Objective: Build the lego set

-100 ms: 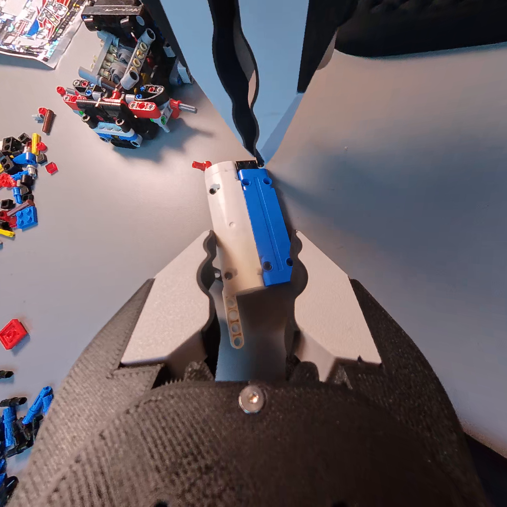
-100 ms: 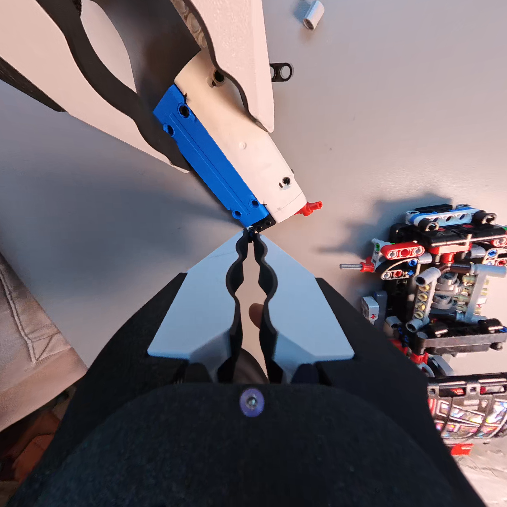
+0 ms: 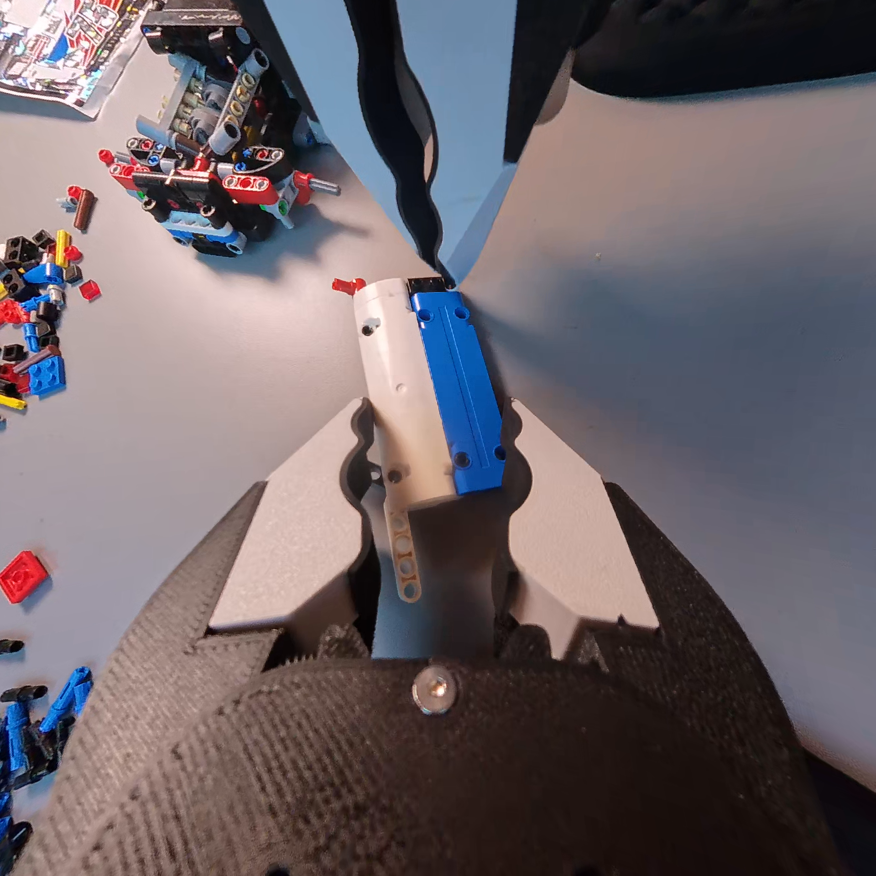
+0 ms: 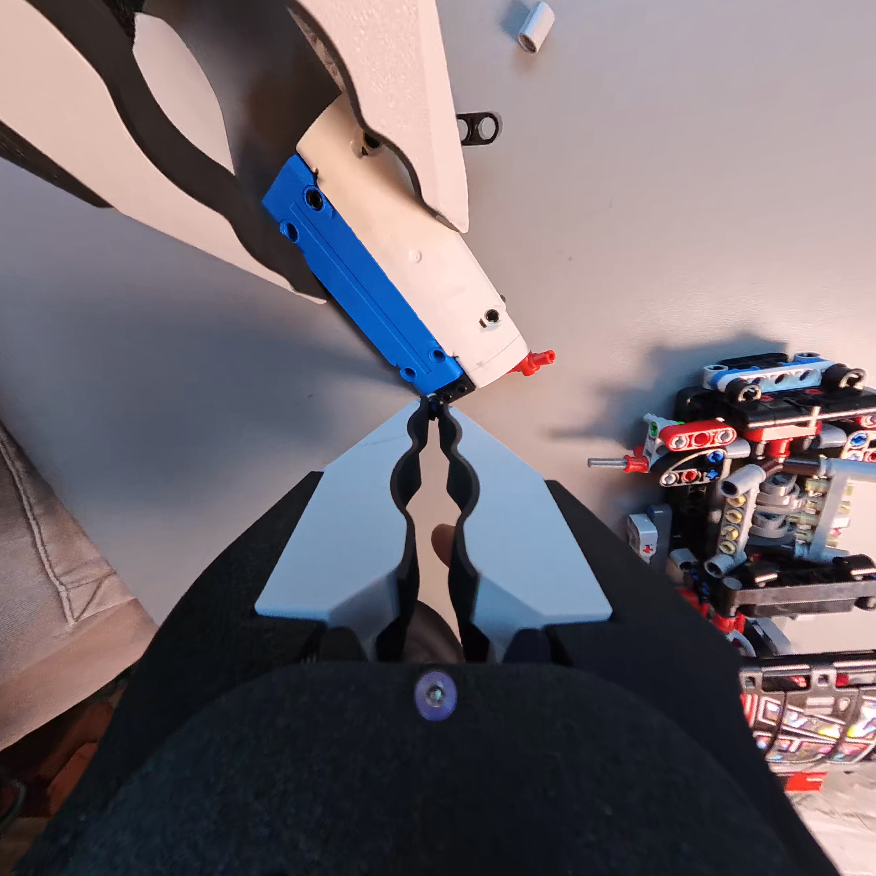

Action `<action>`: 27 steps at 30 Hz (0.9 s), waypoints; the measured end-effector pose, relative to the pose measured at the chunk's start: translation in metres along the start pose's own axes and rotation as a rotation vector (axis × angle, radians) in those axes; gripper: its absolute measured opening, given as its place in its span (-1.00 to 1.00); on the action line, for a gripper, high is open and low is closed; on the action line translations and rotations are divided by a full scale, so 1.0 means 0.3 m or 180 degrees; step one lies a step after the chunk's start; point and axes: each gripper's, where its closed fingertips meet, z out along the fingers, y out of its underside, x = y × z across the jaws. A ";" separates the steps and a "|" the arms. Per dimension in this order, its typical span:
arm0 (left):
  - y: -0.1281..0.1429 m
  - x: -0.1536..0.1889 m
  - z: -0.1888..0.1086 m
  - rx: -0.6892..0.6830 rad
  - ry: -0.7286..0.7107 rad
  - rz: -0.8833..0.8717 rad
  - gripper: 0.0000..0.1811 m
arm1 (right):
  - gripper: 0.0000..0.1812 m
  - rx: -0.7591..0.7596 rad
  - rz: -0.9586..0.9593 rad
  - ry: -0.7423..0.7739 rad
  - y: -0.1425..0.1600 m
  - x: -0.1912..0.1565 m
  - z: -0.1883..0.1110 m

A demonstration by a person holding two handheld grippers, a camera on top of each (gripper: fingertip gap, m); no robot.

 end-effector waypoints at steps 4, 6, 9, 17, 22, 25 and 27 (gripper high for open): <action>0.000 0.000 0.000 -0.0002 -0.0011 -0.0002 -0.41 | -0.98 -0.0043 0.0055 0.0034 0.005 -0.001 0.002; 0.000 0.000 0.000 -0.0005 -0.0016 -0.0005 -0.41 | -0.98 -0.0071 0.0077 0.0043 0.004 0.000 0.003; 0.000 0.000 0.000 -0.0008 -0.0023 -0.0013 -0.41 | -0.98 -0.0048 0.0101 0.0095 0.004 -0.001 0.004; 0.002 0.000 -0.001 -0.0031 -0.0025 -0.0039 -0.41 | -0.97 -0.0178 0.0154 0.0043 0.019 -0.007 0.041; 0.001 -0.001 -0.003 -0.0011 0.0004 -0.0089 -0.41 | -0.98 0.0015 0.0229 -0.0041 0.019 -0.009 0.035; 0.001 -0.001 -0.003 -0.0013 0.0006 -0.0091 -0.41 | -0.96 0.0250 0.0208 -0.0028 0.021 -0.011 0.016; 0.001 -0.001 -0.004 -0.0006 0.0021 -0.0108 -0.41 | -0.94 0.0514 0.0320 -0.0082 0.012 -0.015 0.000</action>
